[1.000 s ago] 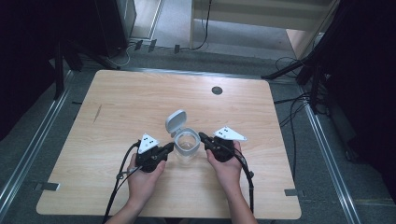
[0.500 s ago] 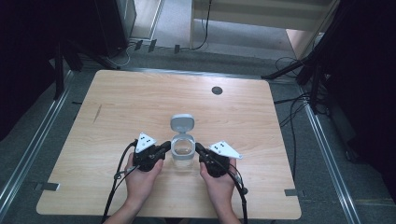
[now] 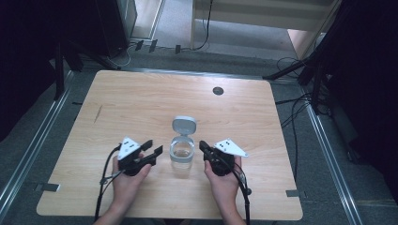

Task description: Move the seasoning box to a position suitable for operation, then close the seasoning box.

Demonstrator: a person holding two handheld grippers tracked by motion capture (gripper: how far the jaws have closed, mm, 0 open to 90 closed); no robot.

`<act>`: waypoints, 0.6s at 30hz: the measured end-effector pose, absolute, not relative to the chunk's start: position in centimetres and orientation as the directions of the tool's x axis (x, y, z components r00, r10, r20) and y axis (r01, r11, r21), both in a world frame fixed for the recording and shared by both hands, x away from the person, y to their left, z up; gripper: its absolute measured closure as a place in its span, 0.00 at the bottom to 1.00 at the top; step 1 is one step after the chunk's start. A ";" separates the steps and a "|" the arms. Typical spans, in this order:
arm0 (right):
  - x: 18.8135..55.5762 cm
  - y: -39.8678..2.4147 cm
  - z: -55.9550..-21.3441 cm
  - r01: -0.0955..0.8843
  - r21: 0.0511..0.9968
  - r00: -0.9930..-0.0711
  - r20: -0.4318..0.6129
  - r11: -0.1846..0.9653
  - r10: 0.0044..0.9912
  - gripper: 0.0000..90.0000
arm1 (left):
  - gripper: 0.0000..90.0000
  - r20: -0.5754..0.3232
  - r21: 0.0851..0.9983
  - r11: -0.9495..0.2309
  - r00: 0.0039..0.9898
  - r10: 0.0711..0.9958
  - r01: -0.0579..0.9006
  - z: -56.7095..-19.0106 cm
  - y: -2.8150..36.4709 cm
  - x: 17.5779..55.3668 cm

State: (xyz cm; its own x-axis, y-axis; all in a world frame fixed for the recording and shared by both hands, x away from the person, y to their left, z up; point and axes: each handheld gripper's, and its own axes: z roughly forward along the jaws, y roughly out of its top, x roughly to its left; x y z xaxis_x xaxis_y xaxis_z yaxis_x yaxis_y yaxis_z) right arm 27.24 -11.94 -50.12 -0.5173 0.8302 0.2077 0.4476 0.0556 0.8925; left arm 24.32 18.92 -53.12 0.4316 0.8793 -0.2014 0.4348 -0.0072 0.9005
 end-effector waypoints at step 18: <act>34.0 -12.2 -45.7 0.453 0.890 -0.557 0.245 0.043 0.793 0.99 | 0.16 -0.252 0.869 0.107 0.247 0.935 0.483 -55.3 32.0 21.7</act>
State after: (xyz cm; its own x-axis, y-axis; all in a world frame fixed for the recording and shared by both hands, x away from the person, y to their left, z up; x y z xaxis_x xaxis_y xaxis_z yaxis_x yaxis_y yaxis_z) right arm 33.96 -12.17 -45.72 -0.5570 0.7934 0.2454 0.4531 0.0426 0.8905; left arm 21.71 32.01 -55.25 0.2475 0.9355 -0.2522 0.4826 0.1067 0.8693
